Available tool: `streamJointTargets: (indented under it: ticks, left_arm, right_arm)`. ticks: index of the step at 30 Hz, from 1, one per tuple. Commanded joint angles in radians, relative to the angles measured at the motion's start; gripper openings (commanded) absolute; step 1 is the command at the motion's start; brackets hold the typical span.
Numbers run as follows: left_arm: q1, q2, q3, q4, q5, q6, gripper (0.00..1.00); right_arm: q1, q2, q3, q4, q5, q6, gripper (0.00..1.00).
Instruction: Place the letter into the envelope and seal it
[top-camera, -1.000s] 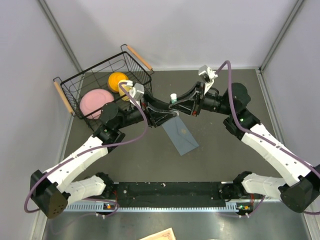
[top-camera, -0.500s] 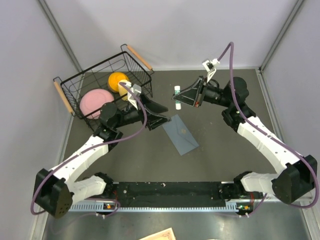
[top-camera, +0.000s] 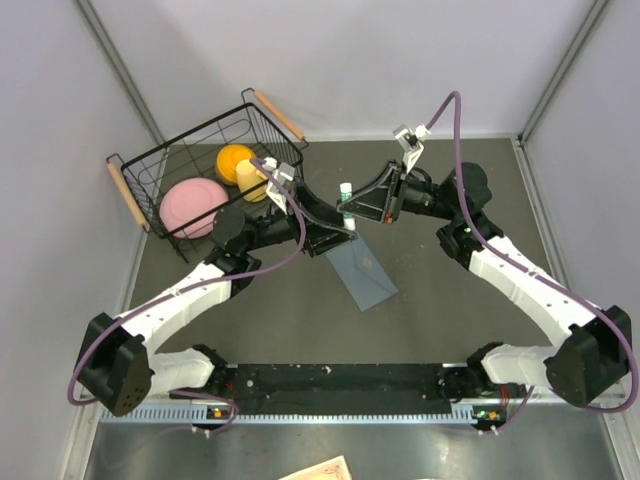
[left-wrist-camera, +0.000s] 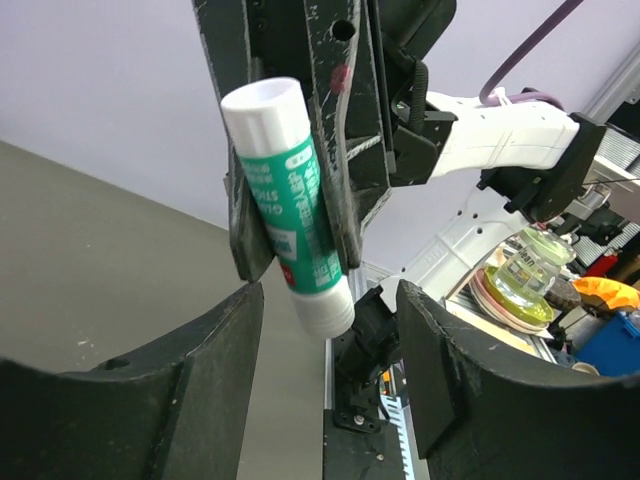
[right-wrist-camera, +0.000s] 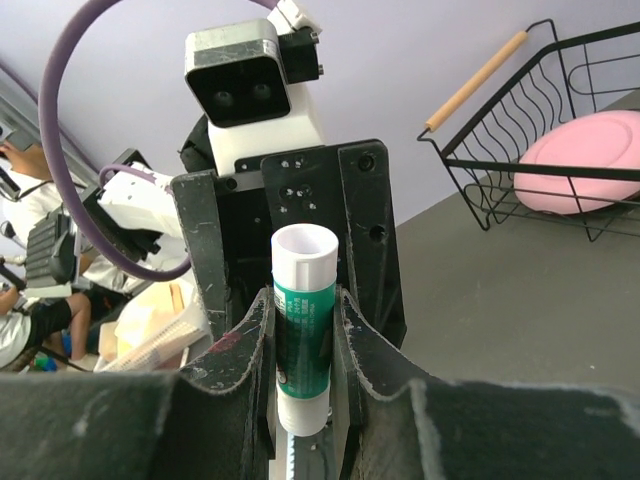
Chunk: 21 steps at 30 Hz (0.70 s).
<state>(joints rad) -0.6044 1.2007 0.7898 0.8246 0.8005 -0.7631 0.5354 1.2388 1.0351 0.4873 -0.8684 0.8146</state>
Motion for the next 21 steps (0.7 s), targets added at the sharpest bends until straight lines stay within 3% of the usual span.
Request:
streamJointTargets:
  ticks: [1, 8, 14, 21]
  left_arm:
    - [-0.015, 0.002, 0.043, 0.097, -0.024, -0.022, 0.59]
    - [-0.023, 0.01, 0.046, 0.107, -0.044, -0.031, 0.45]
    - [-0.032, 0.011, 0.032, 0.116, -0.057, -0.031, 0.51]
    - [-0.046, 0.008, 0.019, 0.12, -0.055, -0.012, 0.49]
  right_arm:
    - [0.017, -0.03, 0.006, 0.07, -0.018, -0.006, 0.0]
    - [0.023, -0.035, -0.001, 0.073, 0.009, -0.008, 0.0]
    - [0.025, -0.033, 0.002, 0.076, 0.032, 0.0, 0.0]
    - [0.026, -0.033, 0.002, 0.082, 0.034, 0.006, 0.0]
